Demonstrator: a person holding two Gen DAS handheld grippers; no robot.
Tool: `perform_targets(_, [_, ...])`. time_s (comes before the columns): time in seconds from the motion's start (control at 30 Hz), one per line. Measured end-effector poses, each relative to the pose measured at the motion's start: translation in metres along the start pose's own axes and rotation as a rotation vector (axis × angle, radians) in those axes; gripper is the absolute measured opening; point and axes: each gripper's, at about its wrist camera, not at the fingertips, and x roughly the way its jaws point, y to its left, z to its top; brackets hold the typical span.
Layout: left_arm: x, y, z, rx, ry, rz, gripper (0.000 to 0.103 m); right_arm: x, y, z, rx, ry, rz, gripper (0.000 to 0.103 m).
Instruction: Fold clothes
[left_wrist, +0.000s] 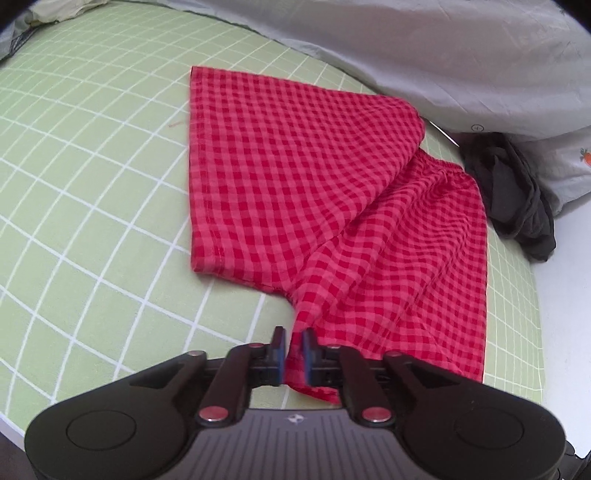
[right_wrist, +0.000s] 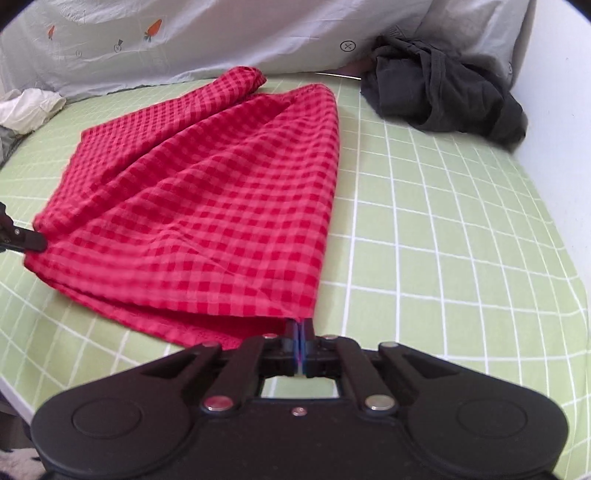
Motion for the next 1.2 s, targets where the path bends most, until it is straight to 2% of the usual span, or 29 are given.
perform_targets(0.03, [-0.005, 0.002, 0.004, -0.009, -0.014, -0.006, 0.027, -0.003, 0.000, 0.001, 0.010, 0.001, 0.003, 0.025])
perform_targets(0.1, [-0.014, 0.007, 0.013, -0.027, -0.041, -0.019, 0.038, -0.012, 0.002, 0.004, 0.045, -0.017, 0.009, 0.044])
perform_targets(0.17, [-0.023, 0.013, 0.022, -0.044, -0.069, -0.032, 0.043, -0.018, 0.002, 0.011, 0.083, -0.044, 0.024, 0.051])
perform_targets(0.23, [-0.025, 0.022, 0.037, -0.059, -0.100, -0.009, 0.047, -0.022, 0.006, 0.019, 0.105, -0.066, 0.013, 0.075])
perform_targets(0.27, [-0.022, 0.027, 0.047, -0.053, -0.108, 0.013, 0.047, -0.022, 0.009, 0.024, 0.109, -0.081, -0.002, 0.079])
perform_targets(0.4, [-0.004, 0.047, 0.089, -0.045, -0.116, 0.084, 0.047, -0.013, 0.013, 0.047, 0.148, -0.098, -0.045, 0.080])
perform_targets(0.6, [0.025, 0.072, 0.154, -0.065, -0.128, 0.107, 0.050, 0.015, 0.004, 0.077, 0.294, -0.067, -0.138, 0.082])
perform_targets(0.77, [0.054, 0.083, 0.193, -0.022, -0.118, 0.123, 0.050, 0.042, -0.005, 0.091, 0.432, -0.010, -0.233, 0.082])
perform_targets(0.93, [0.071, 0.093, 0.219, 0.009, -0.163, 0.152, 0.050, 0.047, -0.006, 0.093, 0.462, 0.016, -0.277, 0.082])
perform_targets(1.1, [0.082, 0.098, 0.236, 0.027, -0.172, 0.140, 0.050, 0.048, -0.006, 0.093, 0.487, 0.040, -0.309, 0.082])
perform_targets(1.2, [0.085, 0.093, 0.235, 0.056, -0.173, 0.129, 0.048, 0.049, -0.006, 0.093, 0.502, 0.053, -0.329, 0.082])
